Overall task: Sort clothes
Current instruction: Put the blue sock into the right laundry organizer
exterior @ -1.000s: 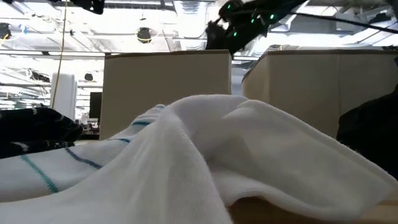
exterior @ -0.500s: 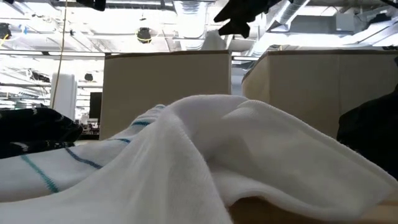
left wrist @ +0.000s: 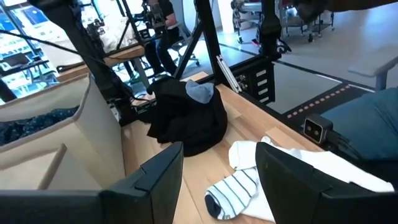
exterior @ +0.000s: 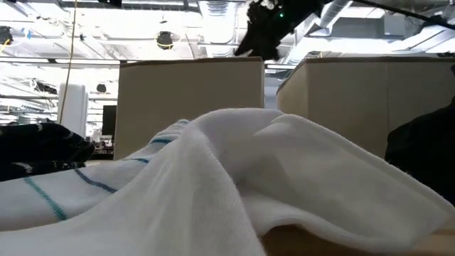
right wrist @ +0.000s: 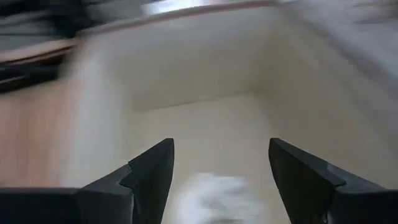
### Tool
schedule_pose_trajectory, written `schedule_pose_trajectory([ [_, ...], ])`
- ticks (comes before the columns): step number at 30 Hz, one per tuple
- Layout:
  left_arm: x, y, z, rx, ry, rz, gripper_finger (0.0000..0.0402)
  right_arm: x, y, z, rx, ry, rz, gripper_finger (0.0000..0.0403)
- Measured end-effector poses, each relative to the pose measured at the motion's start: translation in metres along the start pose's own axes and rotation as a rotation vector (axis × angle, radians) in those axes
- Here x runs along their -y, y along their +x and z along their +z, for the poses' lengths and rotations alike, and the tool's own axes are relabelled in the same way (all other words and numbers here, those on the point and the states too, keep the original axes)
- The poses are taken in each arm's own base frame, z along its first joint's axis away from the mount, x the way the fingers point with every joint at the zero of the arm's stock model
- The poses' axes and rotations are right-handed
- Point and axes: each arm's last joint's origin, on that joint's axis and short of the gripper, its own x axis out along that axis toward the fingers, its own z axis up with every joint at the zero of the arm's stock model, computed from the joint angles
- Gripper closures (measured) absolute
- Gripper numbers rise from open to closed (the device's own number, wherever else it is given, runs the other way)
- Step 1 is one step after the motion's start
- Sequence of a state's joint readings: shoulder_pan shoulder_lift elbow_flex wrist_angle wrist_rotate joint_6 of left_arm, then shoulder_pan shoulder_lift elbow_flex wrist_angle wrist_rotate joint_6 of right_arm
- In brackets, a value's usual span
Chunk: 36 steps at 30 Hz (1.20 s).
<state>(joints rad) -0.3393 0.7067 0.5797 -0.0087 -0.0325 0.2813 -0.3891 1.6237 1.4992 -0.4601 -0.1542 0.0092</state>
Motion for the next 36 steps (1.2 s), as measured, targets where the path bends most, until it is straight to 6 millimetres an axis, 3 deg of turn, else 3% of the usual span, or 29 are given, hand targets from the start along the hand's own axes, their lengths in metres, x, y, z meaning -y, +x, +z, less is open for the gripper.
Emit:
schedule_pose_trajectory([
  [3, 0.000, 0.000, 0.000, 0.001, -0.003, 0.001, 0.0207, -0.006, 0.002, -0.002, -0.075, 0.007, 0.124, 0.0127],
  [8, 0.000, 0.000, 0.000, 0.001, -0.005, 0.000, 0.0207, -0.017, -0.017, -0.005, -0.198, -0.014, 0.229, 0.0127],
  [12, 0.000, 0.000, 0.000, 0.000, -0.005, 0.001, 0.0207, -0.046, -0.046, -0.006, -0.253, -0.039, 0.371, 0.0127],
  [19, 0.000, 0.000, 0.000, -0.001, -0.006, 0.000, 0.0207, -0.099, -0.097, -0.025, -0.437, -0.026, 0.467, 0.0127],
  [28, 0.001, 0.007, -0.003, -0.022, -0.002, -0.006, 0.0207, -0.158, -0.142, -0.059, -0.666, 0.014, 0.331, 0.0127],
  [36, 0.007, 0.051, -0.015, -0.040, 0.032, -0.033, 0.0207, -0.196, -0.166, -0.083, -0.728, 0.029, 0.228, 0.0127],
])
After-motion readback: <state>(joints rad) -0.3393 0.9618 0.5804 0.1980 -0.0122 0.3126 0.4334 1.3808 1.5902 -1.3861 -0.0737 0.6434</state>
